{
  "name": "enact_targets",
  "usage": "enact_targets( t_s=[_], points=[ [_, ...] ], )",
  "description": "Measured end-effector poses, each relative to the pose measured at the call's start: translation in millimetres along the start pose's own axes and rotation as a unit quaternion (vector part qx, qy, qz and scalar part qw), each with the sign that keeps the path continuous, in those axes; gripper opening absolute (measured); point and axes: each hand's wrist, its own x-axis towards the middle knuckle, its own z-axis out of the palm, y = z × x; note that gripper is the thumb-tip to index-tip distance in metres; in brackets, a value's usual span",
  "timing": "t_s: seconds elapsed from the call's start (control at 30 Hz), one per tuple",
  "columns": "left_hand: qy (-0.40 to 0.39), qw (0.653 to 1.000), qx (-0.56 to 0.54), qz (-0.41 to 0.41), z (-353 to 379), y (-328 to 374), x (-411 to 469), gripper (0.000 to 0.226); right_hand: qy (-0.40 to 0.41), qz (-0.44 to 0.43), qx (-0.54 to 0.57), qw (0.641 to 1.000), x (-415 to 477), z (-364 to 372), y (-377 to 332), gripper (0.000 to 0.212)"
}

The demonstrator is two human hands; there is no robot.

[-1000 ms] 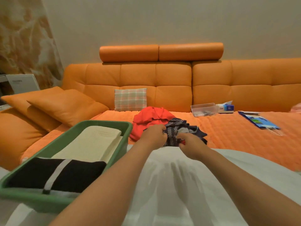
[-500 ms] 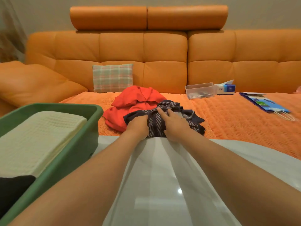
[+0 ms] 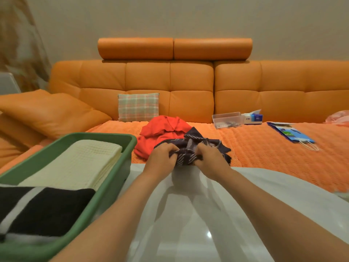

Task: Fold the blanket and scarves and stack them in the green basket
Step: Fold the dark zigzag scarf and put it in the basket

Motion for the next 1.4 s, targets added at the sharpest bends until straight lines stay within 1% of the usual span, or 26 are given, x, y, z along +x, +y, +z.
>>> enact_targets(
  t_s=[0.1,0.2,0.3,0.33,0.43,0.5,0.53,0.57,0.6,0.63,0.67,0.7,0.73,0.77,0.8,0.83,0.9,0.97,1.0,1.07,1.1,1.13,1.2,1.27,1.33,1.4],
  points=[
    [-0.056,0.997,-0.025,-0.042,-20,25,-40,0.019,-0.032,0.005,0.031,0.999,-45,-19,-18,0.021],
    [-0.125,0.988,-0.038,-0.081,-37,50,-82,0.008,-0.074,0.026,0.062,0.995,-88,-31,-36,0.023],
    [-0.184,0.977,-0.031,-0.104,-56,69,-120,0.011,-0.125,0.059,0.093,0.986,-130,-34,-53,0.037],
    [-0.206,0.972,-0.019,-0.108,-62,74,-131,0.011,-0.147,0.066,0.101,0.982,-142,-35,-59,0.037],
    [-0.294,0.946,0.05,-0.124,-81,89,-156,0.02,-0.23,0.068,0.143,0.96,-172,-41,-74,0.013],
    [-0.347,0.921,0.102,-0.146,-93,102,-164,0.023,-0.28,0.066,0.163,0.944,-187,-47,-80,0.012],
    [-0.367,0.906,0.136,-0.159,-99,108,-166,0.027,-0.294,0.07,0.191,0.934,-193,-50,-83,0.01],
    [-0.371,0.898,0.175,-0.163,-102,110,-167,0.031,-0.294,0.08,0.239,0.922,-198,-52,-84,0.011],
    [-0.358,0.897,0.208,-0.153,-104,110,-168,0.033,-0.275,0.093,0.289,0.912,-202,-54,-84,0.018],
    [-0.333,0.906,0.228,-0.13,-102,106,-168,0.031,-0.243,0.101,0.312,0.913,-204,-56,-83,0.028],
    [-0.301,0.919,0.232,-0.101,-98,102,-168,0.027,-0.197,0.101,0.275,0.935,-204,-58,-78,0.037],
    [-0.271,0.935,0.216,-0.073,-91,97,-168,0.024,-0.156,0.085,0.183,0.967,-203,-60,-72,0.045],
    [-0.251,0.948,0.186,-0.05,-83,92,-169,0.025,-0.145,0.062,0.052,0.986,-203,-63,-64,0.053],
    [-0.244,0.958,0.15,-0.033,-75,89,-169,0.029,-0.163,0.034,-0.069,0.984,-203,-64,-56,0.063],
    [-0.245,0.962,0.118,-0.016,-67,86,-169,0.036,-0.195,0.011,-0.146,0.97,-204,-65,-50,0.072],
    [-0.249,0.963,0.104,0.004,-60,84,-168,0.043,-0.226,-0.001,-0.183,0.957,-203,-64,-43,0.077],
    [-0.249,0.958,0.139,0.04,-48,82,-163,0.055,-0.245,-0.014,-0.205,0.947,-200,-59,-39,0.074],
    [-0.247,0.947,0.196,0.063,-40,81,-157,0.064,-0.235,-0.016,-0.191,0.953,-197,-58,-44,0.064],
    [-0.252,0.94,0.22,0.069,-37,82,-153,0.068,-0.248,-0.004,-0.164,0.955,-196,-61,-48,0.058],
    [-0.27,0.924,0.265,0.061,-30,80,-146,0.073,-0.293,0.052,-0.087,0.951,-198,-67,-51,0.039],
    [-0.279,0.917,0.28,0.051,-27,78,-144,0.073,-0.304,0.075,-0.072,0.947,-200,-70,-49,0.029],
    [-0.286,0.913,0.287,0.046,-25,75,-142,0.071,-0.299,0.088,-0.084,0.946,-201,-73,-46,0.022],
    [-0.292,0.915,0.273,0.052,-24,71,-138,0.057,-0.265,0.123,-0.151,0.945,-199,-82,-37,0.018],
    [-0.286,0.932,0.217,0.051,-26,72,-137,0.045,-0.238,0.163,-0.194,0.938,-197,-92,-33,0.019],
    [-0.268,0.948,0.16,0.056,-32,76,-138,0.04,-0.212,0.18,-0.183,0.943,-195,-97,-33,0.024],
    [-0.223,0.967,0.097,0.079,-41,82,-139,0.04,-0.163,0.161,-0.155,0.961,-195,-96,-35,0.026]
  ],
)
